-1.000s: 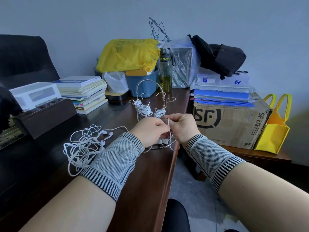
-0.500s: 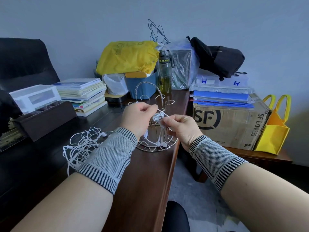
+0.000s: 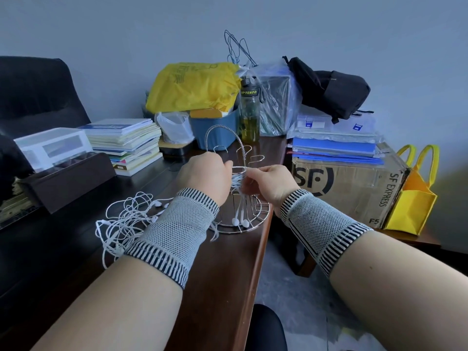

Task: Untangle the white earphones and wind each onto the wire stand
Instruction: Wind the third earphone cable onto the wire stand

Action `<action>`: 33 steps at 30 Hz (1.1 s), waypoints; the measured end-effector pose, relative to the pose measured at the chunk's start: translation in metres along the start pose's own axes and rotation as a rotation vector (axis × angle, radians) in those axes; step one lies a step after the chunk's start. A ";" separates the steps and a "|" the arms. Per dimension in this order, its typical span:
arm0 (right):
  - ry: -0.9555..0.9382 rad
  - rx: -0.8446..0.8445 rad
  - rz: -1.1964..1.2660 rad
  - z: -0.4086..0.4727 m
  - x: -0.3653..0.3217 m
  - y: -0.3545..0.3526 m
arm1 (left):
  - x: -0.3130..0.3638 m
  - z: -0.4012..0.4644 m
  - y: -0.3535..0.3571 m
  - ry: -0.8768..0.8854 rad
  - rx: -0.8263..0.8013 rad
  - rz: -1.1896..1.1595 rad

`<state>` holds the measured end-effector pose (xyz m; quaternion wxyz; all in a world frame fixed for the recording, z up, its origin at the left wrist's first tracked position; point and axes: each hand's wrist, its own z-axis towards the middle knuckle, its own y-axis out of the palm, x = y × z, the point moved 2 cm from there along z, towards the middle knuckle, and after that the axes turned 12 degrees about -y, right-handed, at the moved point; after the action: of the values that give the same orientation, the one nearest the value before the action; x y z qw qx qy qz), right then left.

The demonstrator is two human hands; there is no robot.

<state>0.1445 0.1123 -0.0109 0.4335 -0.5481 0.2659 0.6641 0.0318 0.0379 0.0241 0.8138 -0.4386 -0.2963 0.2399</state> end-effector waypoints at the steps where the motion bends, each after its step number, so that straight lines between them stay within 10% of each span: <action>1: 0.012 -0.002 -0.009 0.000 -0.002 0.000 | -0.001 -0.001 0.000 0.010 0.004 0.028; 6: 0.006 0.036 -0.046 -0.002 -0.001 0.004 | -0.011 -0.017 0.016 0.006 -0.070 -0.084; 15: -0.064 0.075 -0.198 -0.001 0.004 0.012 | -0.023 -0.026 0.044 -0.409 -0.405 -1.149; 33: -0.016 0.101 0.033 0.002 0.016 0.012 | -0.039 -0.035 0.059 -0.313 -0.376 -1.140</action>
<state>0.1329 0.1123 -0.0272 0.4517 -0.5157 0.3046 0.6613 0.0206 0.0215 -0.0523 0.6695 -0.3068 -0.6372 -0.2274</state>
